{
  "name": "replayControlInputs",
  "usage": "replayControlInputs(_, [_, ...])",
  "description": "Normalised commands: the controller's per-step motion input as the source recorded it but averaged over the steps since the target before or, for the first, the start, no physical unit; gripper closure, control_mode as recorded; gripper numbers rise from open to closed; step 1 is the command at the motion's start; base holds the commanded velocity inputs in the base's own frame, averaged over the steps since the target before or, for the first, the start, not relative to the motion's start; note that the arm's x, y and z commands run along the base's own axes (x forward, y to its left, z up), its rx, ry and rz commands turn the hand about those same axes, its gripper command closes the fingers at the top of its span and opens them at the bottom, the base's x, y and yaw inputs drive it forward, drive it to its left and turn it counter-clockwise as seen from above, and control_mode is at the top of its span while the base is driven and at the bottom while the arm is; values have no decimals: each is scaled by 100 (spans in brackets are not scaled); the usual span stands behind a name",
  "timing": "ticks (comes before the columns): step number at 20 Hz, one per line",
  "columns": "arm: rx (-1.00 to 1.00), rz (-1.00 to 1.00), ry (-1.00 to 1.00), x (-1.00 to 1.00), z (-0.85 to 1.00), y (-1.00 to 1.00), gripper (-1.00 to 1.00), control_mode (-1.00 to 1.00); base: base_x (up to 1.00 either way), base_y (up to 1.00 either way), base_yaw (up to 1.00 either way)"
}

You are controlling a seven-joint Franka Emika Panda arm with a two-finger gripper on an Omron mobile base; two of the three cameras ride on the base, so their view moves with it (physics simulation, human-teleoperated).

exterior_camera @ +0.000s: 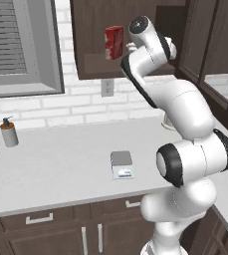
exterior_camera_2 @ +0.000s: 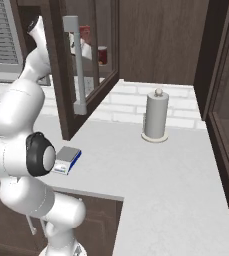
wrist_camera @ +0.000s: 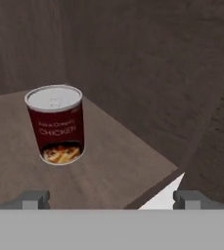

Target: Pick the canned food and place it on the digital scale for weighing, and close the cabinet.

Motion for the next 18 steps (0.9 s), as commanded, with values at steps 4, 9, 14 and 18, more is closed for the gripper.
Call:
replayControlInputs(4, [0, 0, 0, 36, 0, -13, -100, -100, 0, 0, 0])
replayControlInputs(9, [0, 0, 0, 35, 0, -2, -100, -100, 0, 0, 0])
replayControlInputs(14, [0, 0, 0, 29, 0, 0, -100, -100, 0, 0, 0])
replayControlInputs(18, [0, 0, 0, 36, 0, 0, -100, -100, 0, 0, 0])
